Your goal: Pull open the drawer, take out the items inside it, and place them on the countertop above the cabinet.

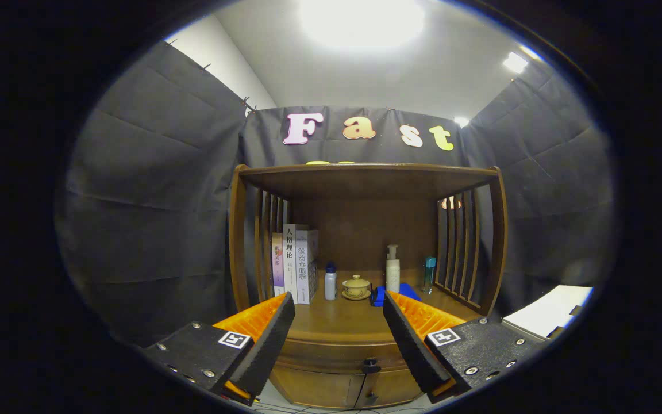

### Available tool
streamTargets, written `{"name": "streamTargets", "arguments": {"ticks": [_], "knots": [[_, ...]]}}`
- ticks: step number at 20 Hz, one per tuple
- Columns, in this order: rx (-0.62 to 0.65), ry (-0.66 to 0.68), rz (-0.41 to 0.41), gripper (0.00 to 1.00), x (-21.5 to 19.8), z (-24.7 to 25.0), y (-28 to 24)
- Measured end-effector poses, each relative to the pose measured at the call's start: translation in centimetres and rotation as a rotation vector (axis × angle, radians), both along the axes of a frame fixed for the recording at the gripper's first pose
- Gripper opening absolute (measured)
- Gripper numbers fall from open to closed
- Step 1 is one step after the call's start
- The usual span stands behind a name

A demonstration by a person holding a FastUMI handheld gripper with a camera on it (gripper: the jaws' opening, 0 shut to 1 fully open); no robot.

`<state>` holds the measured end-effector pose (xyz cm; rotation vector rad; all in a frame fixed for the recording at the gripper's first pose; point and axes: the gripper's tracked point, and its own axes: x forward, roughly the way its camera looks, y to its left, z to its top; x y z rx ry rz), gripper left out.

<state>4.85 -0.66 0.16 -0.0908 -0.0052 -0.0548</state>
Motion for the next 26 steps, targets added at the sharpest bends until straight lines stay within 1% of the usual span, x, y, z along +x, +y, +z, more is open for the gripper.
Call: {"name": "streamTargets", "arguments": {"ticks": [1,3,5,8,15,18,26], "knots": [[0.003,0.008,0.014,0.96,0.3,-0.6,0.0],[0.008,0.028,-0.009,0.96,0.7,-2.3,-1.5],[0.015,0.046,0.002,0.97,1.2,-3.5,-1.5],[-0.036,0.046,-0.018,0.96,1.6,-4.8,-2.3],[-0.060,0.068,-0.040,0.97,2.4,-10.1,-1.7],[-0.078,0.099,-0.064,0.97,2.8,-13.3,-2.7],[-0.056,0.193,-0.142,0.97,4.8,-20.5,-6.7]]}}
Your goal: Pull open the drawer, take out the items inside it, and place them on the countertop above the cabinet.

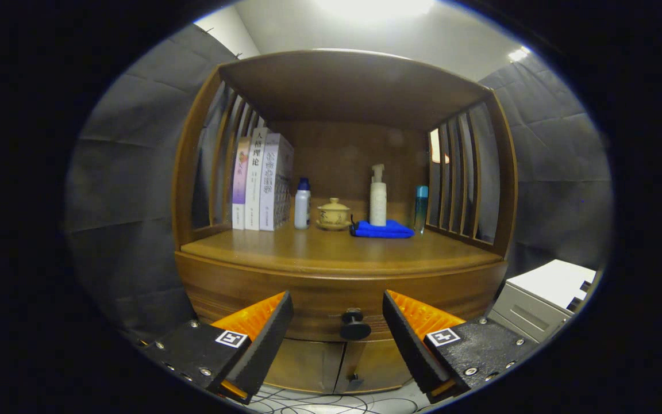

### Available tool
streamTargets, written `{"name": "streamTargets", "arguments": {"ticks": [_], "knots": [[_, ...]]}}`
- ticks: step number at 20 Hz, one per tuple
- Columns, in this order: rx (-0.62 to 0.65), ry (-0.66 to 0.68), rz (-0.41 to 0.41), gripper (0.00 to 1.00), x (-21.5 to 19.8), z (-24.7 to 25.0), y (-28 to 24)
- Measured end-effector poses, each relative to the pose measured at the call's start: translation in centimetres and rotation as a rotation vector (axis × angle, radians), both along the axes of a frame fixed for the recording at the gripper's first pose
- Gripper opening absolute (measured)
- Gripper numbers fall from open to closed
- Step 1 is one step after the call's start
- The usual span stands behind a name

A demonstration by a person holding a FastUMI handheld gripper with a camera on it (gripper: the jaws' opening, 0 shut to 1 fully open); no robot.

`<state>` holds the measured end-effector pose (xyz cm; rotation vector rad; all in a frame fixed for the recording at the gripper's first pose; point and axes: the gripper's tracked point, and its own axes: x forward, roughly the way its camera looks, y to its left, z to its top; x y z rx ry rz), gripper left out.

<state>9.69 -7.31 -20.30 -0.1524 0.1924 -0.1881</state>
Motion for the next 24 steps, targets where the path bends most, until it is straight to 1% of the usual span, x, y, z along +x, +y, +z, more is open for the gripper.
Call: {"name": "streamTargets", "arguments": {"ticks": [5,7,9,11,13,14,15,17,20,21,24], "knots": [[0.043,0.047,-0.049,0.96,1.7,-4.4,-2.8],[0.051,0.071,-0.053,0.91,1.9,-6.0,-3.7],[0.062,0.080,-0.046,0.83,2.1,-6.9,-4.1],[0.084,0.078,-0.021,0.72,2.8,-7.3,-3.2],[0.062,0.088,-0.010,0.57,3.7,-7.9,-3.2],[0.051,0.091,-0.014,0.49,3.2,-7.8,-3.1],[0.051,0.087,-0.021,0.49,3.0,-7.8,-3.1],[0.070,0.079,-0.036,0.44,3.1,-7.8,-2.9],[0.060,0.075,-0.055,0.31,3.2,-7.9,-2.9],[0.050,0.087,-0.056,0.29,3.1,-8.0,-2.9],[0.065,0.099,-0.043,0.28,2.6,-7.9,-2.7]]}}
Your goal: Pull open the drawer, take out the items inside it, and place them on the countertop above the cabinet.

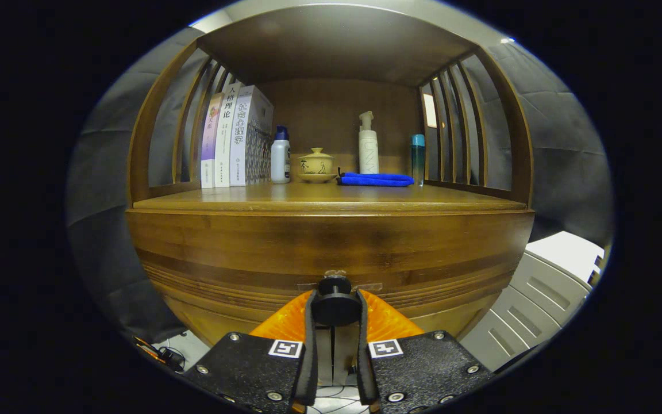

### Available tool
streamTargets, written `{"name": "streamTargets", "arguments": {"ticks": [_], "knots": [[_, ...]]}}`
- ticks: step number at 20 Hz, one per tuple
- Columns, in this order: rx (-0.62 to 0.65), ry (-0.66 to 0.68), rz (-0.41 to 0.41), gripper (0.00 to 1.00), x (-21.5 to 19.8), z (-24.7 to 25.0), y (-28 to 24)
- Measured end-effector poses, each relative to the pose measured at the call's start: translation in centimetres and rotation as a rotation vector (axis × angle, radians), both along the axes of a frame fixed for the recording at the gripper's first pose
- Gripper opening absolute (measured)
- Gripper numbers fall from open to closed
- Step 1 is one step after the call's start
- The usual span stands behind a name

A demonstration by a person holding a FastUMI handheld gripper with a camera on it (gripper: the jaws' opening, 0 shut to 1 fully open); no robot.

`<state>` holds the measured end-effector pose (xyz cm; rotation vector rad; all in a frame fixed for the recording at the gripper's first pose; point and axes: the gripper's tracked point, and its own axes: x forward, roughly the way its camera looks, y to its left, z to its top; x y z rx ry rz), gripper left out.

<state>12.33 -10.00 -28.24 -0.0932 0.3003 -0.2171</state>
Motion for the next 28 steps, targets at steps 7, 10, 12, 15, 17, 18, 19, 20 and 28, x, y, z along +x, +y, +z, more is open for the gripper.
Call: {"name": "streamTargets", "arguments": {"ticks": [7,10,12,15,17,18,19,20,28], "knots": [[-0.011,0.027,0.008,0.28,-5.4,0.7,0.9],[-0.014,0.047,0.006,0.28,-8.1,1.1,1.3],[-0.002,0.050,0.001,0.28,-9.7,1.2,1.6],[-0.010,0.053,0.005,0.28,-11.7,1.5,2.0],[-0.009,0.061,0.004,0.28,-12.7,1.3,2.2],[-0.006,0.070,0.002,0.28,-13.6,1.0,2.3],[-0.002,0.072,0.004,0.28,-14.3,1.1,2.5],[-0.003,0.071,0.003,0.28,-14.9,1.2,2.7],[0.003,0.097,0.028,0.28,-19.0,1.1,4.0]]}}
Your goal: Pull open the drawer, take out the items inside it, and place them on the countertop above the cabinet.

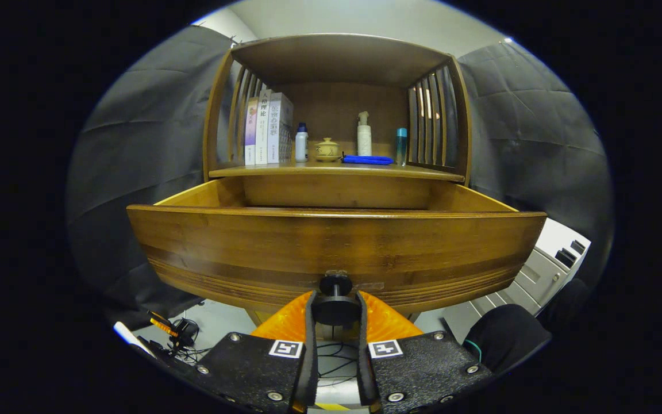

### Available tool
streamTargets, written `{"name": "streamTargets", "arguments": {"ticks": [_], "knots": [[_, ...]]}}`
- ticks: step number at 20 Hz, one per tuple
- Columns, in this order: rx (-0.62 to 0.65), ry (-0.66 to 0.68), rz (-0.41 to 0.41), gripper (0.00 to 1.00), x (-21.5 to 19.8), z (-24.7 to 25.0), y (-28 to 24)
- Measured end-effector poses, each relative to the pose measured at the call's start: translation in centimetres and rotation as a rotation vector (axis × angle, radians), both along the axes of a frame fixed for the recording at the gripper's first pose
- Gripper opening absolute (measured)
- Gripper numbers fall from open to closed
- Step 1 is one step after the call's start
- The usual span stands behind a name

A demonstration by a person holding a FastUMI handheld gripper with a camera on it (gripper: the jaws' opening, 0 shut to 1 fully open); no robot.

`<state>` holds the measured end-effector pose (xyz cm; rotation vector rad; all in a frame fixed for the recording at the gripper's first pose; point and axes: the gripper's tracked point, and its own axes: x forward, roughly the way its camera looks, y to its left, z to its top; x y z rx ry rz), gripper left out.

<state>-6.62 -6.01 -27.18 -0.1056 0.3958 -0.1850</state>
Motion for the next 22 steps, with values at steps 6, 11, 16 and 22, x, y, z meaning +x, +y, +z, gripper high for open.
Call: {"name": "streamTargets", "arguments": {"ticks": [6,11,16,22], "knots": [[-0.004,-0.002,0.009,0.29,-0.6,-0.1,0.2],[0.029,-0.093,0.050,0.68,0.5,4.4,1.2],[0.000,-0.179,0.105,0.97,1.6,13.0,2.4],[0.068,-0.119,0.074,0.97,5.9,19.6,1.8]]}}
